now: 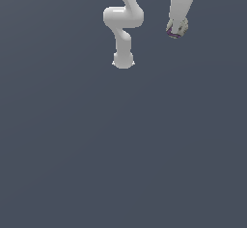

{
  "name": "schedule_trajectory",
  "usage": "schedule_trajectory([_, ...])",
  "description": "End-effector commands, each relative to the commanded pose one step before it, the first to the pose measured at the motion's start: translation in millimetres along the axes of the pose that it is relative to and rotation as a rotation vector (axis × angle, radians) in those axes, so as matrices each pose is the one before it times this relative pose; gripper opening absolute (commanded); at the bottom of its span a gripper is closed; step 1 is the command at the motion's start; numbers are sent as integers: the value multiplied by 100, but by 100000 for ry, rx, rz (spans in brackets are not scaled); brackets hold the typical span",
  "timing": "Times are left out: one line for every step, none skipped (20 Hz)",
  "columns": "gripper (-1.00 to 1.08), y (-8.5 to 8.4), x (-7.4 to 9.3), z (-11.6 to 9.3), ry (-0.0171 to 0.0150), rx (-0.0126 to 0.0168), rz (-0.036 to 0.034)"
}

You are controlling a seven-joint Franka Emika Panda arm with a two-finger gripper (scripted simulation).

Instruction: Pick up the object and move it to a goal position.

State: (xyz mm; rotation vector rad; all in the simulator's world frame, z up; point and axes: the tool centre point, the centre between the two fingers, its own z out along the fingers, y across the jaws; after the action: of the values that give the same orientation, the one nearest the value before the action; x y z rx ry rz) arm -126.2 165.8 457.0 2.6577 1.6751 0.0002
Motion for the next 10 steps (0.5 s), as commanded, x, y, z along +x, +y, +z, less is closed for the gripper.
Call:
schedule_trajectory([-100, -371, 105, -1519, -20, 9, 106])
schedule_trajectory([-100, -110, 54, -460, 0, 0, 0])
schedule_trajectory([-100, -80, 34, -409, -2, -6, 48])
schedule_trajectory([-100, -80, 47, -356, 0, 0, 0])
schedule_trajectory([-100, -67, 43, -305, 0, 0, 0])
schedule_trajectory([-100, -31, 12, -257, 2, -5, 69])
schedule_trajectory([-100, -42, 32, -205, 0, 0, 0])
schedule_trajectory([-100, -31, 26, -156, 0, 0, 0])
schedule_trajectory([-100, -21, 19, -110, 0, 0, 0])
schedule_trajectory([-100, -12, 11, -65, 0, 0, 0])
